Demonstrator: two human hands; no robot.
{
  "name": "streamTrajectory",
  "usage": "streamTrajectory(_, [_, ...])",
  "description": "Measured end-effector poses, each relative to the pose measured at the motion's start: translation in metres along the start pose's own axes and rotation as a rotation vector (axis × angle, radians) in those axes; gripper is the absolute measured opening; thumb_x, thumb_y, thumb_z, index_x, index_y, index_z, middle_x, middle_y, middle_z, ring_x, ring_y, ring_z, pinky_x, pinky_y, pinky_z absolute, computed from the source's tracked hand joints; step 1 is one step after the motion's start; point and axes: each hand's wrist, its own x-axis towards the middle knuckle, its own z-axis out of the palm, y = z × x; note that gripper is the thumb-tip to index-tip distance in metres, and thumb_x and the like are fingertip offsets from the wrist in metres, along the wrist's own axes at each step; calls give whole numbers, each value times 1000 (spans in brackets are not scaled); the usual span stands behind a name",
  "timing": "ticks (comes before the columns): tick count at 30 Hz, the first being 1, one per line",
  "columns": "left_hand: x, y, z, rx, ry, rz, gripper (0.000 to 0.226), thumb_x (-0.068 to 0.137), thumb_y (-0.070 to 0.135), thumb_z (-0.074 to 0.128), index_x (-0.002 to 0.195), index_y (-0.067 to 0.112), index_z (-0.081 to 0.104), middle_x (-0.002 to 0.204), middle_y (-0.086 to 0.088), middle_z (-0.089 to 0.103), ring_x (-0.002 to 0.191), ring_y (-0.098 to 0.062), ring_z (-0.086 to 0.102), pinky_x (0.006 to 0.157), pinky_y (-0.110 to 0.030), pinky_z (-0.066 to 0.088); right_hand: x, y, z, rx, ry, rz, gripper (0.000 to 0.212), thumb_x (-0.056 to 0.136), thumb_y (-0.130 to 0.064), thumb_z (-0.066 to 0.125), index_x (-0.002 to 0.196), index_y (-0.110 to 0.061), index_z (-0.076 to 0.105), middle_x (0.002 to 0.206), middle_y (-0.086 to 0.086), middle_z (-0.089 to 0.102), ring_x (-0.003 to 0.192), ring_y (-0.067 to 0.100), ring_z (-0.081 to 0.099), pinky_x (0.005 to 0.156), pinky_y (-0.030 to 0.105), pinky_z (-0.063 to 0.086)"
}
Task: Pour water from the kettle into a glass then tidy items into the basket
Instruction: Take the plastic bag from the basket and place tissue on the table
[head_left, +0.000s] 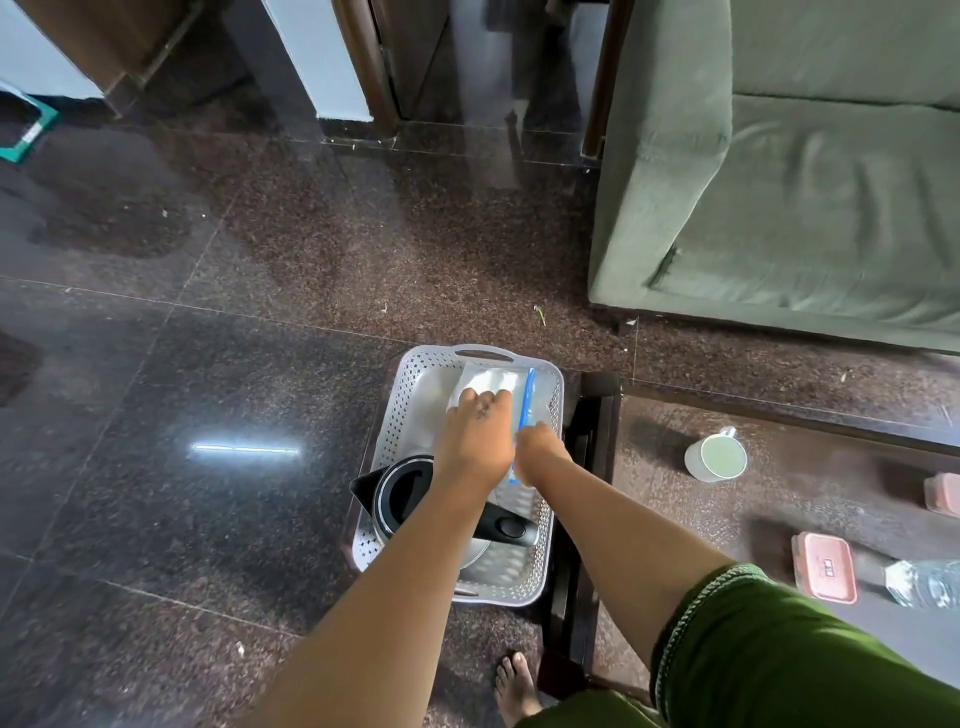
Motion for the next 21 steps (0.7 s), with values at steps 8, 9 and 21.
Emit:
streamTrajectory(8, [7, -7, 10, -117, 65, -51, 25, 90, 9, 45, 112, 13, 56, 100, -6, 64, 106, -27, 51, 76, -37, 45, -8, -2, 16, 125, 78, 7, 43, 93, 7, 44, 136, 10, 41, 134, 27, 46, 121, 35, 49, 96, 38, 50])
streamTrajectory(9, [8, -8, 10, -132, 64, -48, 23, 91, 10, 45, 110, 13, 56, 99, -6, 64, 105, -27, 51, 75, -37, 46, -12, 0, 11, 168, 106, 16, 39, 93, 9, 43, 132, 10, 45, 130, 25, 50, 119, 34, 52, 95, 38, 51])
streamTrajectory(21, [-4, 25, -50, -685, -185, -527, 55, 85, 64, 52, 70, 11, 52, 74, -4, 59, 77, -27, 59, 72, -32, 45, -120, 2, -102, 1201, 574, 62, 17, 79, -3, 62, 73, -19, 65, 76, -4, 63, 61, 11, 53, 53, 15, 42])
